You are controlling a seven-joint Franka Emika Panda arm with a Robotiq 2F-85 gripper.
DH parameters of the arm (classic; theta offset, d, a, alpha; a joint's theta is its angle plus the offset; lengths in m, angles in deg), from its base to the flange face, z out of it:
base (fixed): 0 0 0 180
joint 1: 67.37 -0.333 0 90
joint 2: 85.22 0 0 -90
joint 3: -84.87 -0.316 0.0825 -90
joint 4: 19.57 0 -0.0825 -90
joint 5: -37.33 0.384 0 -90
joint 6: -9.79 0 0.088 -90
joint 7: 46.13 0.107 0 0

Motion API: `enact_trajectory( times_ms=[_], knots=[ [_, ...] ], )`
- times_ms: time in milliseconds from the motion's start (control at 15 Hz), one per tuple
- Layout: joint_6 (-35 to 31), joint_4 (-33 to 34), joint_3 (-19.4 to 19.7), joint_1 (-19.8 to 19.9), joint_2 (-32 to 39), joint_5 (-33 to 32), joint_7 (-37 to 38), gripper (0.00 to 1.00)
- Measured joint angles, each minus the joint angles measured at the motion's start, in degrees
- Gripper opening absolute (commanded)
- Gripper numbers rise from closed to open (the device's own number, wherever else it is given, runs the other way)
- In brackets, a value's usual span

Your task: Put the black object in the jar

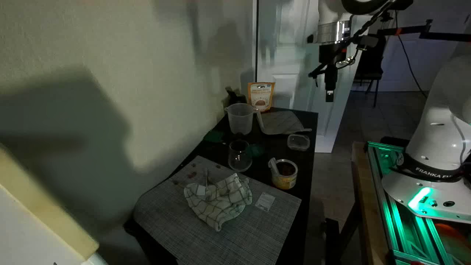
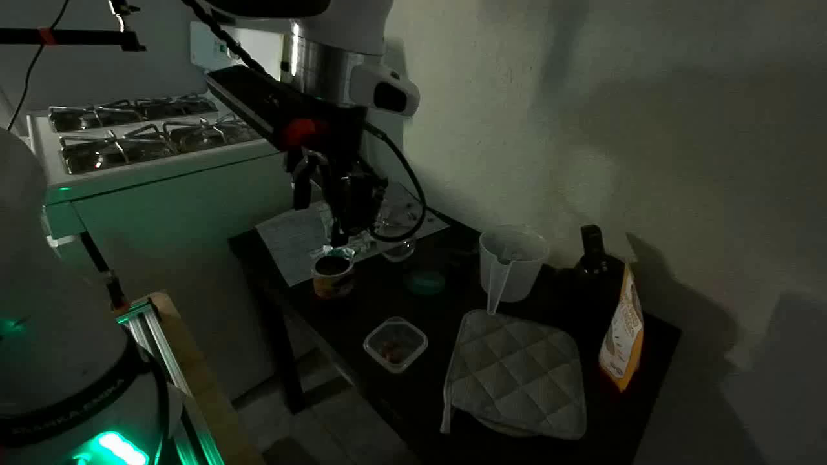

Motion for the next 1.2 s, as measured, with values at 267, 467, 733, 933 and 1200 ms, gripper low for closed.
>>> enact_trajectory(
  times_ms=[267, 467, 733, 933, 1200],
  knots=[
    [0.0, 0.0, 0.0, 0.0, 0.02, 0.0, 0.0, 1.0],
    [-5.58, 0.57, -0.35, 0.45, 1.26, 2.55, 5.96, 1.0],
    [-20.14, 3.67, -1.25, 0.43, 8.53, 7.55, 13.52, 1.0],
    [-30.56, 8.3, -3.55, 0.44, 18.17, 9.97, 21.59, 1.0],
    [-37.37, 15.78, -7.59, 0.88, 32.77, 9.73, 36.11, 1.0]
  ],
)
